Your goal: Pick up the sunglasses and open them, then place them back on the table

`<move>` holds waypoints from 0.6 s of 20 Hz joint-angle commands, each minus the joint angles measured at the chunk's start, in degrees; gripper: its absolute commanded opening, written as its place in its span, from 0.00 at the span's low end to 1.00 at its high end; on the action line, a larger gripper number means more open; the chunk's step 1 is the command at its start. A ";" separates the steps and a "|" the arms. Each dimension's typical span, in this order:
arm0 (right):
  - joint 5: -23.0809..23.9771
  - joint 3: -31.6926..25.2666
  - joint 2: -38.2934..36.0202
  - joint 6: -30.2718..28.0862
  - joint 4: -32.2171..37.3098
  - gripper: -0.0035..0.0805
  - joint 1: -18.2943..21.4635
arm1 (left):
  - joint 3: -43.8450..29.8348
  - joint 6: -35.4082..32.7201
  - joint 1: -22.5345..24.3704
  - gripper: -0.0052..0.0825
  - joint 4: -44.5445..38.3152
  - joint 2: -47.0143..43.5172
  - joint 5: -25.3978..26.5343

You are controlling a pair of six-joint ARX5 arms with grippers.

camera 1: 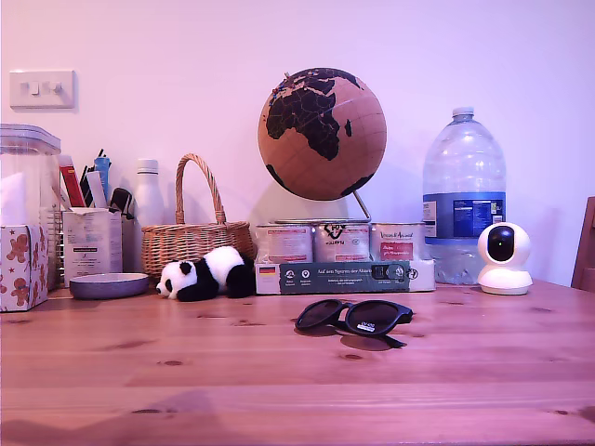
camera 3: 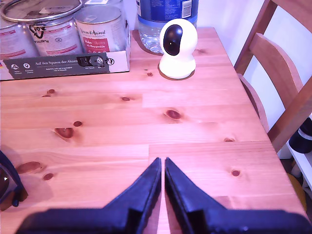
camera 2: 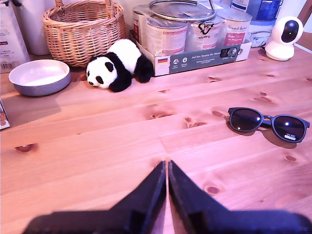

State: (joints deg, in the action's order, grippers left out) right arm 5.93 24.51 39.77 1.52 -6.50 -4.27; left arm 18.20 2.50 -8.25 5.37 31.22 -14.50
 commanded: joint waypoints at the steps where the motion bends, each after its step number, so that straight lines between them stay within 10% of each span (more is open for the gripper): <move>1: -0.02 -1.16 0.09 0.11 -1.95 0.03 -0.22 | -0.94 4.13 -0.24 0.05 1.86 -0.13 -0.90; 12: -4.39 -1.16 0.09 0.24 -0.55 0.03 -0.22 | -0.94 5.07 -0.24 0.05 -3.15 -0.11 -4.61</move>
State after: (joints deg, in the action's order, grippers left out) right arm 2.48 24.51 39.77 1.63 -7.90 -4.25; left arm 18.20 7.38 -8.25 3.86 31.22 -18.44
